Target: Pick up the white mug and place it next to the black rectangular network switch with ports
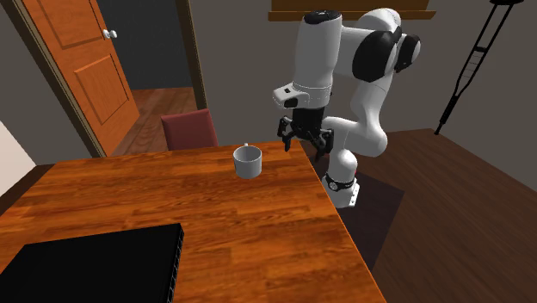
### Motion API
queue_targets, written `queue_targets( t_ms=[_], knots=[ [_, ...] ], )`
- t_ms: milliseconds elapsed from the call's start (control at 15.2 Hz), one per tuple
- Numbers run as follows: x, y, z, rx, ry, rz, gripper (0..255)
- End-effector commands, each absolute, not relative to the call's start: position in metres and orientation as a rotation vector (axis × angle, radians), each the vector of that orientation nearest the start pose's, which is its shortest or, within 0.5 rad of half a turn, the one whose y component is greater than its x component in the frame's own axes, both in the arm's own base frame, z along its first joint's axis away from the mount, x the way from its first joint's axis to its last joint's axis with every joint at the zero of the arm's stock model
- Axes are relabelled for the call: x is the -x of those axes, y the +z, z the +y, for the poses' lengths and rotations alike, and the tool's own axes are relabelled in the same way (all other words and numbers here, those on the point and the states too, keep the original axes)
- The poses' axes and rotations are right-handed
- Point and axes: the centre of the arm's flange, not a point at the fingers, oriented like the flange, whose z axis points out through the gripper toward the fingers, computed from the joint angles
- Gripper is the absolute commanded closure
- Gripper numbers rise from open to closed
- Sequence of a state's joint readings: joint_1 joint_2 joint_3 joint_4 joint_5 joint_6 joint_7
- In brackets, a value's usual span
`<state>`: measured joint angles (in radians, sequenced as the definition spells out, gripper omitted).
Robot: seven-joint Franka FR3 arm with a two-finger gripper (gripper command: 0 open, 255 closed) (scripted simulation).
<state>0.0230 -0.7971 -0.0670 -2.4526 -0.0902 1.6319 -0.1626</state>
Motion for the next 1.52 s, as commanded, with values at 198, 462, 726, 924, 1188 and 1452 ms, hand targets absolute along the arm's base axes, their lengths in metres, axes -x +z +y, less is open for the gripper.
queue_targets(
  t_ms=[198, 462, 726, 924, 1188, 1452],
  knots=[
    [-0.306, 0.536, -0.062, 3.175, 0.045, -0.246, 0],
    [-0.307, 0.513, -0.109, 3.178, 0.046, -0.264, 0],
    [-0.308, 0.491, -0.156, 3.181, 0.046, -0.282, 0],
    [-0.309, 0.474, -0.191, 3.184, 0.046, -0.296, 0],
    [-0.309, 0.453, -0.193, 3.184, 0.046, -0.296, 0],
    [-0.308, 0.434, -0.194, 3.184, 0.046, -0.296, 0]
  ],
)
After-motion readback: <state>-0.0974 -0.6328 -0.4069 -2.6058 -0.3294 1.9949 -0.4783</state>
